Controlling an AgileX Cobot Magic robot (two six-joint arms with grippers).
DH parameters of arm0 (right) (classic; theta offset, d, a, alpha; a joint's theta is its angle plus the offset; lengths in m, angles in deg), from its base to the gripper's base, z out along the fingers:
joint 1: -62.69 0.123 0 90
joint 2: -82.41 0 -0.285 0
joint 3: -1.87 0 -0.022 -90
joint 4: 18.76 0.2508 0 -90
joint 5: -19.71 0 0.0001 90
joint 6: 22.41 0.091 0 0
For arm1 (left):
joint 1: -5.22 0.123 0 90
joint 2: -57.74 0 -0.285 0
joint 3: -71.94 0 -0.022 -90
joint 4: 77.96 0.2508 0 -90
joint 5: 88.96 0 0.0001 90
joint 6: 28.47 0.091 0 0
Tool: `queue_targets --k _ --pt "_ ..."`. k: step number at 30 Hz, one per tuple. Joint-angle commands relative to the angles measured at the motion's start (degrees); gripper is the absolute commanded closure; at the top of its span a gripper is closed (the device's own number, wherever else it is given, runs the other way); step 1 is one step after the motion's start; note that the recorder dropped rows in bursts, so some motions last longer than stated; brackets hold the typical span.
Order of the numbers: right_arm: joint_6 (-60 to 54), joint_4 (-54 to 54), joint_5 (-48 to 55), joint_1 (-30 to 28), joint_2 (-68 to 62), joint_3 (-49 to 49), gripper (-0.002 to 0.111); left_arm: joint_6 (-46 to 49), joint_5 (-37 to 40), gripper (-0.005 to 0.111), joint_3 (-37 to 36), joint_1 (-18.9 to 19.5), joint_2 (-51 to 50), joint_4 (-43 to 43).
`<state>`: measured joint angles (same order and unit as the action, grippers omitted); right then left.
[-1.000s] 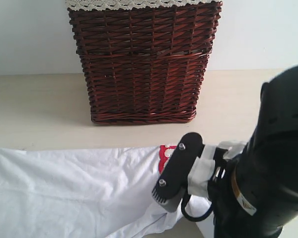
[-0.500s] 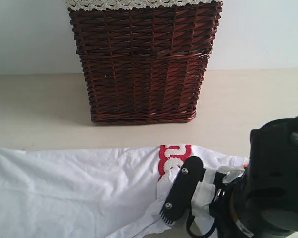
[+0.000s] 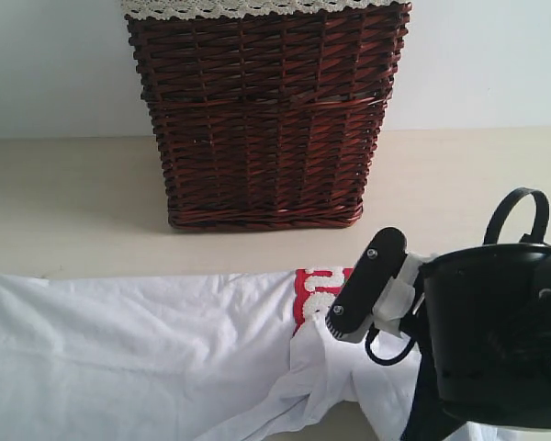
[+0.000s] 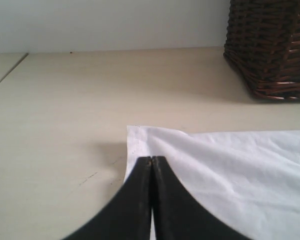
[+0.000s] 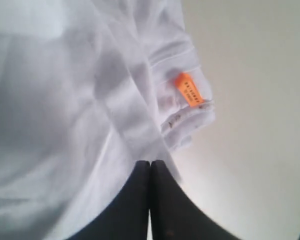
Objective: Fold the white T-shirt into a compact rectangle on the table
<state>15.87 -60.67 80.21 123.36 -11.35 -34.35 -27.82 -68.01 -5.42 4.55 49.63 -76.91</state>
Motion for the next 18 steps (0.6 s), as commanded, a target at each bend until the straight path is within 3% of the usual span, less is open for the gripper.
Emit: queue_targets --k 1,4,8,10,13,18 --pt "0.60 1.58 -6.78 -0.35 -0.03 0.01 0.108 0.07 -0.46 0.107 0.14 0.22 0.32 0.21" --pt "2.07 -0.27 -7.16 -0.35 0.08 1.16 0.105 0.07 -0.46 0.107 0.14 0.22 0.32 0.21" --pt "0.69 1.35 -8.22 -0.35 1.42 4.32 0.080 0.07 -0.46 0.107 0.14 0.22 0.32 0.21" --pt "-2.80 3.88 -10.45 -0.35 1.68 5.27 0.075 0.07 -0.46 0.107 0.14 0.22 0.32 0.21" --pt "-4.13 6.90 -19.02 -0.35 1.03 4.99 0.081 0.07 -0.46 0.107 0.14 0.22 0.32 0.21" --pt "-3.92 5.23 -25.50 -0.35 -4.87 4.57 0.109 0.07 -0.46 0.107 0.14 0.22 0.32 0.21"
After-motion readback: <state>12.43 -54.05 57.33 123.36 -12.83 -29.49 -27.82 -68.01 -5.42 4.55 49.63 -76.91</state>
